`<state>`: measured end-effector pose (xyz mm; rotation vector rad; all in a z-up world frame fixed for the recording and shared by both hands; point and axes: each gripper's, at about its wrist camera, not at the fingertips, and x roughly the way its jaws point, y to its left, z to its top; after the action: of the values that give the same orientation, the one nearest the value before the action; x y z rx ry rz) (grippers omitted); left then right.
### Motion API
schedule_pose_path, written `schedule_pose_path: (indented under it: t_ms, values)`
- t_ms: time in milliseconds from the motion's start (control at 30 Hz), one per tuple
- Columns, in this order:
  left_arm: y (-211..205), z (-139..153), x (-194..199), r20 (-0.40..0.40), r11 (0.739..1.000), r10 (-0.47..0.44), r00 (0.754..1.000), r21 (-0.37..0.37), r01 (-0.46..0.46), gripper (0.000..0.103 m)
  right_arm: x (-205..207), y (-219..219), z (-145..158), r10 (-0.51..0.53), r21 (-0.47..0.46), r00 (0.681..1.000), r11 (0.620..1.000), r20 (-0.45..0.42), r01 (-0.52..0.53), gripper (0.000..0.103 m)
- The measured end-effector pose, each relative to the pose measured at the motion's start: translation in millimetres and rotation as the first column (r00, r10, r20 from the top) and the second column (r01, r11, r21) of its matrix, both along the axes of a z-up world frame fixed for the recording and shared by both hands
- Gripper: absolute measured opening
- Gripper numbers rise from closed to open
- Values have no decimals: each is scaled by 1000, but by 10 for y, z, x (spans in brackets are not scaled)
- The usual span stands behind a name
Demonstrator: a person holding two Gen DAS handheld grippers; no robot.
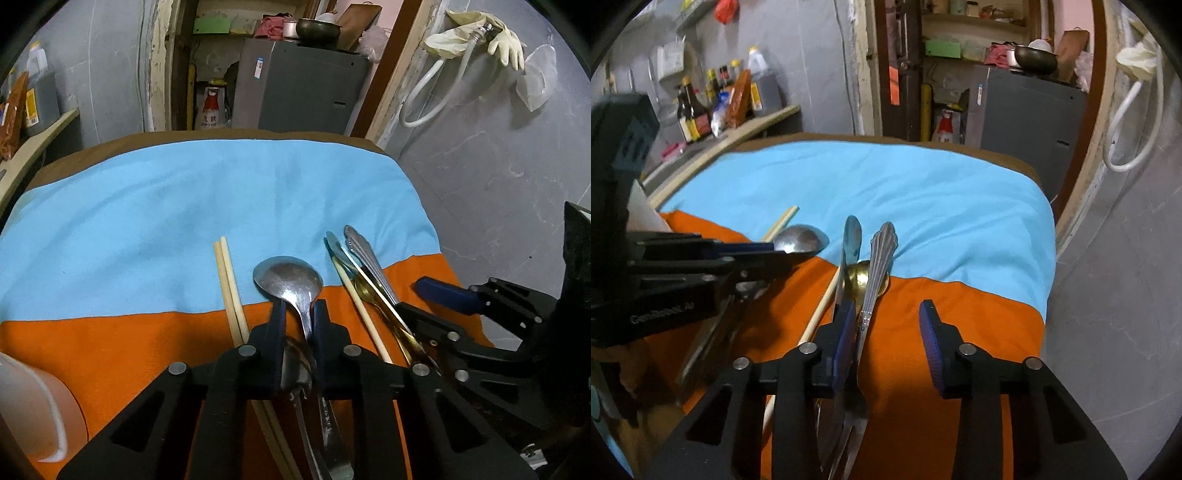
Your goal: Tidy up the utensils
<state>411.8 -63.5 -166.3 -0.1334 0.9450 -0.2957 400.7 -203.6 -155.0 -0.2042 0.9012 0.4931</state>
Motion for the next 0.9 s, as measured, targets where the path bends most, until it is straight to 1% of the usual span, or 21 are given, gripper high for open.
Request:
schedule_pose_path:
  t_ms: [67,133,233,367,433,467,500,600,700,767,900]
  values:
    - [13,5,17,-5,1000,2,1000,-10,-2,8,29,36,-32,-13,-37,1000,999,-10,12,26]
    - [23,2,26,-11,1000,3,1000,-25,-4,7,46,69,-39,-29,-54,999,998,-18,28,24]
    - [35,-1,40,-21,999,5,1000,-44,-6,7,95,107,-59,-48,-62,998,997,-41,46,22]
    - [9,1,69,-34,999,-1,999,-37,0,6,195,127,-47,-89,-55,993,995,-78,85,22]
    - [15,4,74,-38,999,-2,999,-40,0,6,200,148,-46,-99,-67,992,993,-74,95,19]
    - [18,4,72,-38,999,-1,999,-43,0,6,201,168,-39,-102,-63,992,993,-75,98,13]
    - [24,6,69,-37,999,-1,999,-48,-1,5,203,167,-36,-107,-56,991,993,-78,103,9]
    - [42,27,16,-12,998,-9,1000,-59,8,3,203,132,-28,-120,-25,989,993,-87,118,6]
    - [68,56,-77,27,998,-16,1000,-65,17,0,163,48,3,-135,34,987,990,-90,139,6]
    - [102,89,-153,62,997,-12,998,-80,17,0,92,-16,73,-142,81,988,986,-57,146,6]
    - [143,148,-282,116,994,-4,993,-107,17,0,-17,-86,182,-158,129,987,979,9,156,6]
